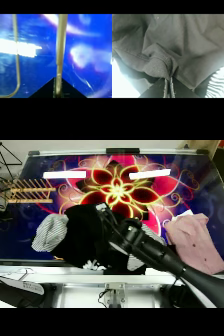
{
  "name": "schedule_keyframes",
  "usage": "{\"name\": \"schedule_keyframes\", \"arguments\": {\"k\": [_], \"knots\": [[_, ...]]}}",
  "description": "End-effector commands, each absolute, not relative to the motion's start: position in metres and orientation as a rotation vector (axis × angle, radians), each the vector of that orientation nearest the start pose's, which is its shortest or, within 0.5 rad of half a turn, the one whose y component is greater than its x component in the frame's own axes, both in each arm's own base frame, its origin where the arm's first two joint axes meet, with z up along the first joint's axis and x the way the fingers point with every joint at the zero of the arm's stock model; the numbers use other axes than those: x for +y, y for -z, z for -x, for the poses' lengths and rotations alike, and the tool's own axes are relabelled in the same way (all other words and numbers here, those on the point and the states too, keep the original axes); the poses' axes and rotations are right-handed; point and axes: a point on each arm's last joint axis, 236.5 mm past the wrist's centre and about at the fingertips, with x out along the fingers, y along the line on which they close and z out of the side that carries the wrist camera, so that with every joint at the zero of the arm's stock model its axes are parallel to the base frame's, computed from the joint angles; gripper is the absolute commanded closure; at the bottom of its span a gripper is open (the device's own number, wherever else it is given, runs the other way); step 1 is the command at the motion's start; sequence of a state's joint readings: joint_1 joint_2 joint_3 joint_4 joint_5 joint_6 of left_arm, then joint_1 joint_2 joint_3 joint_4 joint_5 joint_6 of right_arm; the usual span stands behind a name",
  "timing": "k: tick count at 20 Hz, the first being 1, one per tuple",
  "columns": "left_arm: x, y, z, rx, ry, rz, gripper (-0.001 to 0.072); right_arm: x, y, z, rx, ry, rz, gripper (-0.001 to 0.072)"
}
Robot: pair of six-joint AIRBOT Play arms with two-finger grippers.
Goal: Fold the shirts.
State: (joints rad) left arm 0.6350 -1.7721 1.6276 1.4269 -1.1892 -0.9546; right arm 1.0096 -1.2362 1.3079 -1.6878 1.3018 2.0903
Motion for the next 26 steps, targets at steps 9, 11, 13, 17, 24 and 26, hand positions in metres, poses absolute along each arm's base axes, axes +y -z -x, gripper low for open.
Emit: {"name": "schedule_keyframes", "arguments": {"k": [9,11,13,17,24,26], "knots": [[0.155,-0.145,-0.437,0.958,0.005,0.064,0.0671,0.223,-0.136,-0.279,1.038,-0.286,0.131,0.0644],[0.092,-0.165,-0.421,0.990,0.134,0.002,0.0671,0.208,-0.137,-0.293,1.027,-0.256,0.126,0.0644],[0.031,-0.180,-0.399,0.993,0.239,-0.066,0.0672,0.199,-0.138,-0.302,1.017,-0.247,0.139,0.0645],[-0.058,-0.146,-0.315,1.088,0.383,-0.180,0.0672,0.182,-0.138,-0.313,1.008,-0.239,0.190,0.0644],[-0.116,-0.080,-0.133,1.236,0.739,-0.482,0.0672,0.179,-0.143,-0.325,0.969,-0.271,0.219,0.0644],[-0.108,-0.081,-0.115,1.195,0.744,-0.513,0.0673,0.183,-0.142,-0.322,0.976,-0.289,0.212,0.0645]]}}
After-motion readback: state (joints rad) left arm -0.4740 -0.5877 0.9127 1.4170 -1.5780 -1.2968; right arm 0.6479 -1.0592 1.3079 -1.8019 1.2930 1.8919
